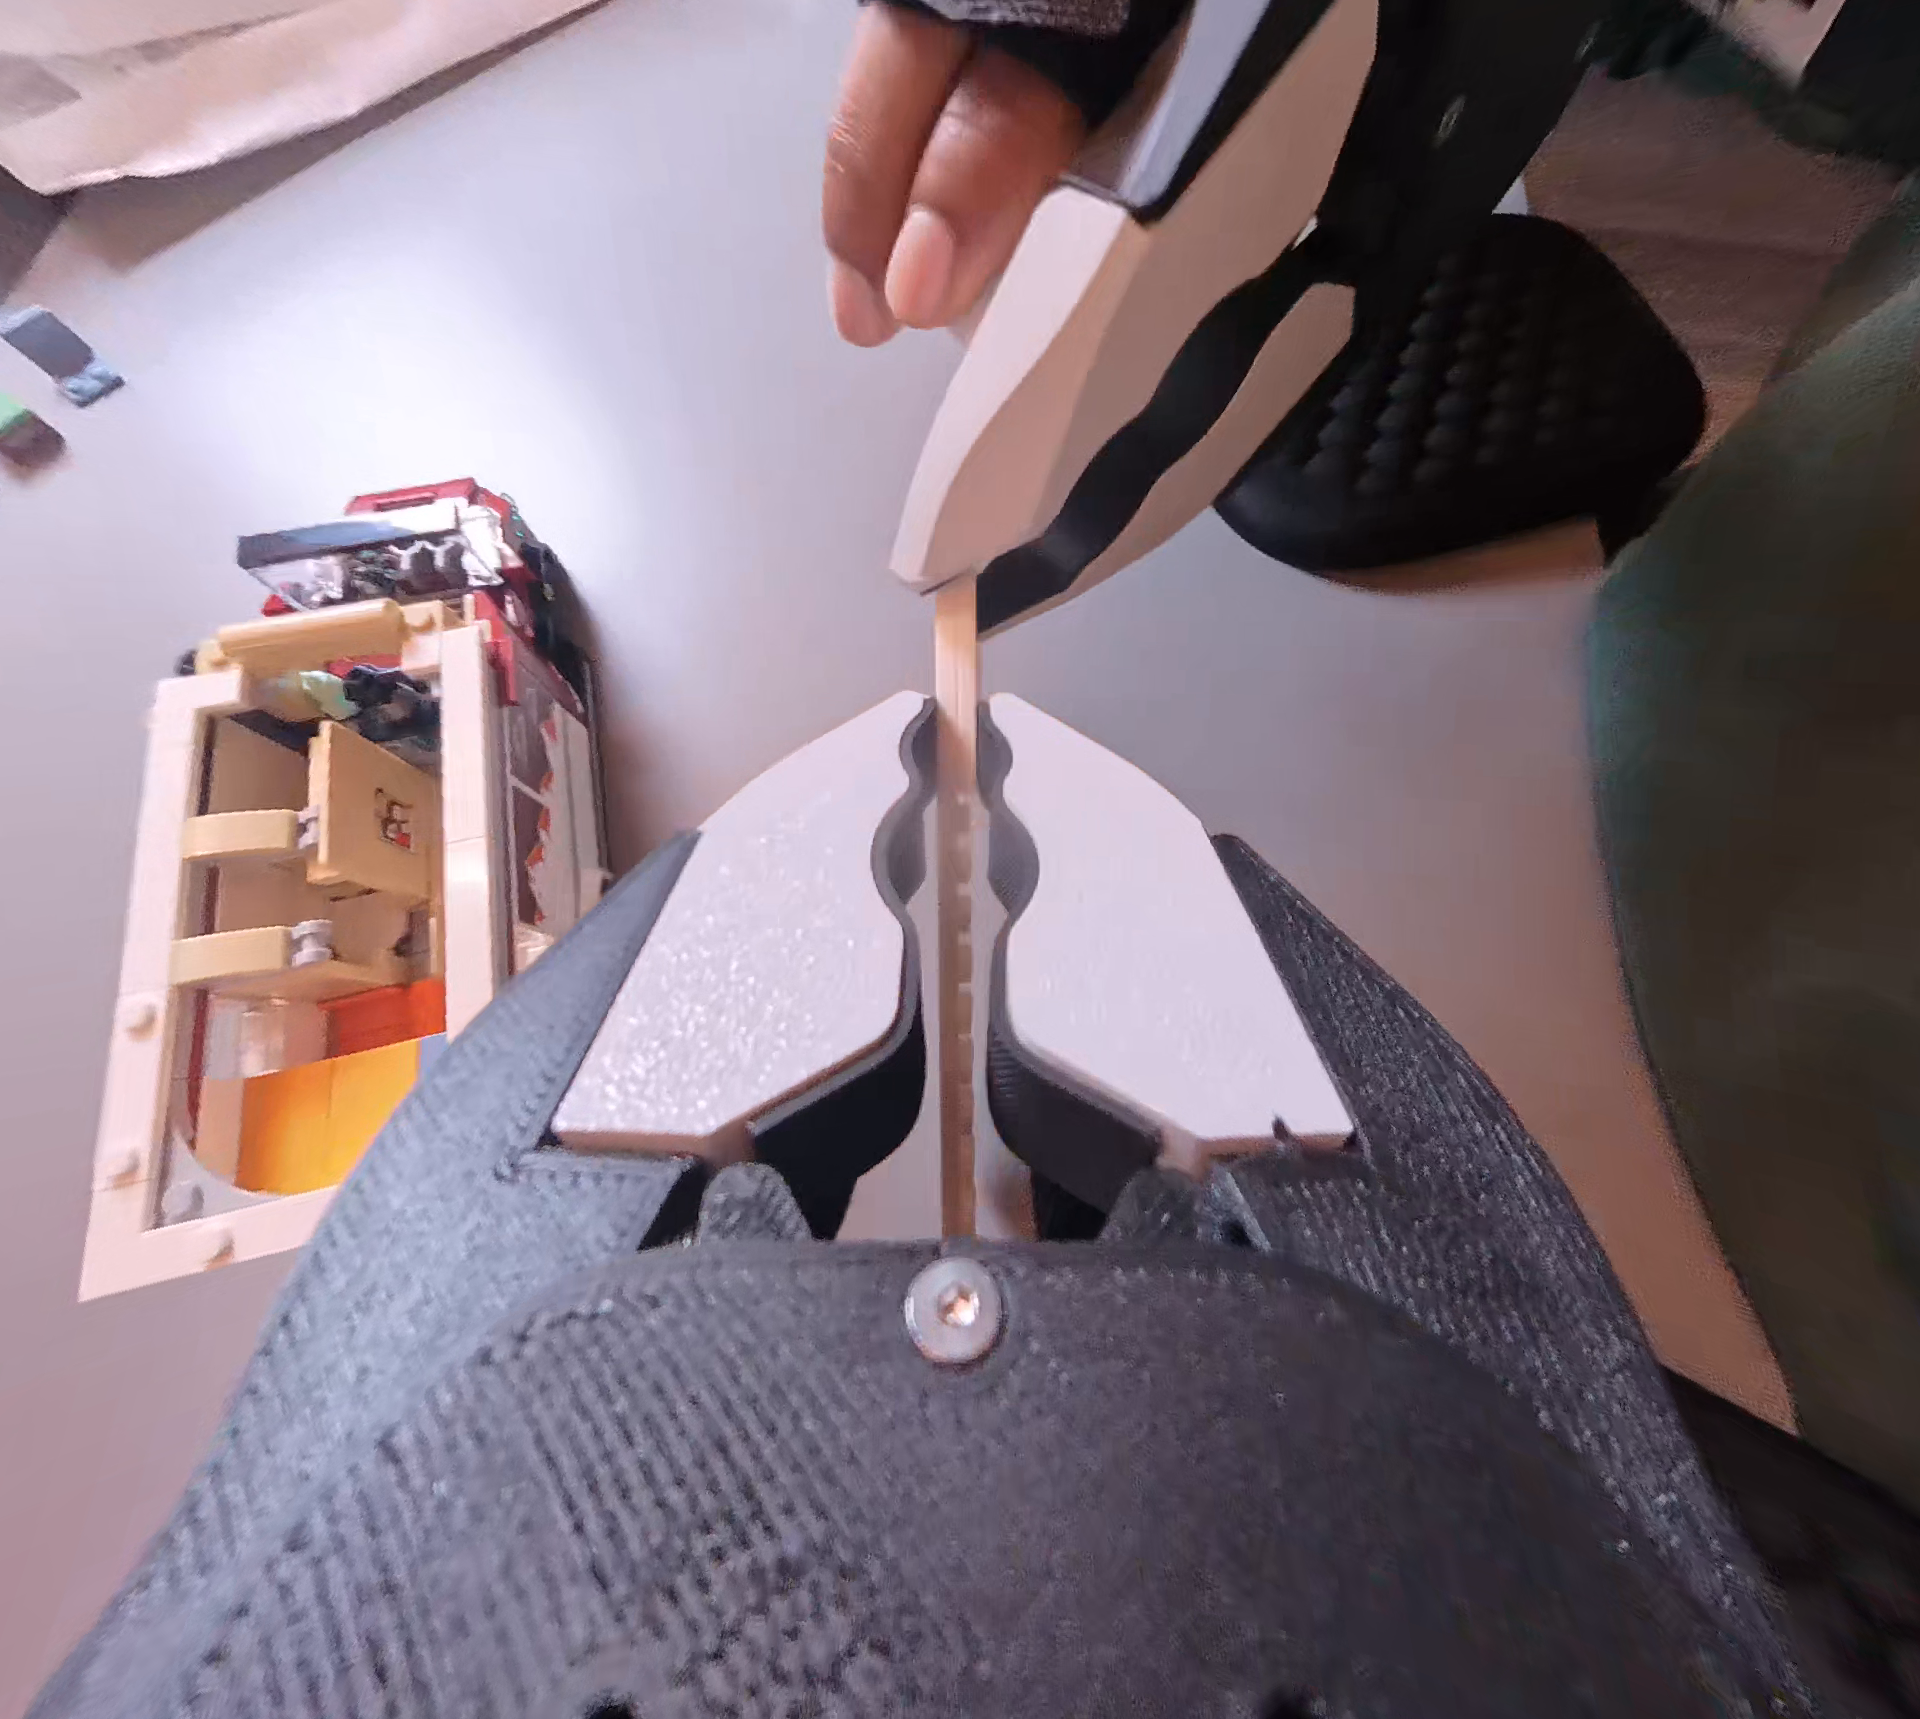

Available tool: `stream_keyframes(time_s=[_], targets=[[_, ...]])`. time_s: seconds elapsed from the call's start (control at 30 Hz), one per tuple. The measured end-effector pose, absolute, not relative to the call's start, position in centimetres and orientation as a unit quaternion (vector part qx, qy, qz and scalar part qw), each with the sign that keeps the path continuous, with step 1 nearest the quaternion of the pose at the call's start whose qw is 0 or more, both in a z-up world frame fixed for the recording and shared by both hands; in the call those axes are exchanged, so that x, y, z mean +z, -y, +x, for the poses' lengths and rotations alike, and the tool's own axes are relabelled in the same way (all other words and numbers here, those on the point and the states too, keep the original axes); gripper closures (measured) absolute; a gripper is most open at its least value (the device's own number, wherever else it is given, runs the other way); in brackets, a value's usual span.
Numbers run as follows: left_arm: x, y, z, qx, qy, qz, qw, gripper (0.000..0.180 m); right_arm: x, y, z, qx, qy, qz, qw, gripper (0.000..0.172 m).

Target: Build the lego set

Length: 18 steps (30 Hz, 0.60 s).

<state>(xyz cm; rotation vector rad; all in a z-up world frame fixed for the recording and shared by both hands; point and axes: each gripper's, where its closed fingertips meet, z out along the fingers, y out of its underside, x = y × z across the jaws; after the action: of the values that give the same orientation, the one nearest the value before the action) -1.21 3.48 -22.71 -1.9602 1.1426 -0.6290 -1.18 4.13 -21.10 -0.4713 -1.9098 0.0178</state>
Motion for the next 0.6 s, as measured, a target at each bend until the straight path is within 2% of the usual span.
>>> stream_keyframes(time_s=[0.13, 0.17, 0.27, 0.43, 0.6], targets=[[-22.7, -3.4, -1.5, -0.146, -0.488, -0.744, 0.432, 0.174, -20.1, -3.3, 0.0, 0.230, 0.771, -0.345, 0.483, 0.127], [-22.5, -3.1, -1.5, -0.124, -0.500, -0.734, 0.443, 0.174, -19.6, -3.2, 0.3, 0.281, 0.757, -0.365, 0.464, 0.127], [-21.8, -2.5, -1.0, -0.078, -0.519, -0.700, 0.484, 0.174, -19.3, -2.8, 0.7, 0.349, 0.739, -0.382, 0.431, 0.137], [-20.9, -2.1, -0.5, -0.040, -0.525, -0.667, 0.527, 0.174, -19.7, -1.5, -0.1, 0.328, 0.753, -0.351, 0.450, 0.165], [-20.6, -1.6, -0.7, -0.043, -0.525, -0.663, 0.532, 0.173, -19.6, -1.0, -0.3, 0.296, 0.766, -0.332, 0.465, 0.166]])
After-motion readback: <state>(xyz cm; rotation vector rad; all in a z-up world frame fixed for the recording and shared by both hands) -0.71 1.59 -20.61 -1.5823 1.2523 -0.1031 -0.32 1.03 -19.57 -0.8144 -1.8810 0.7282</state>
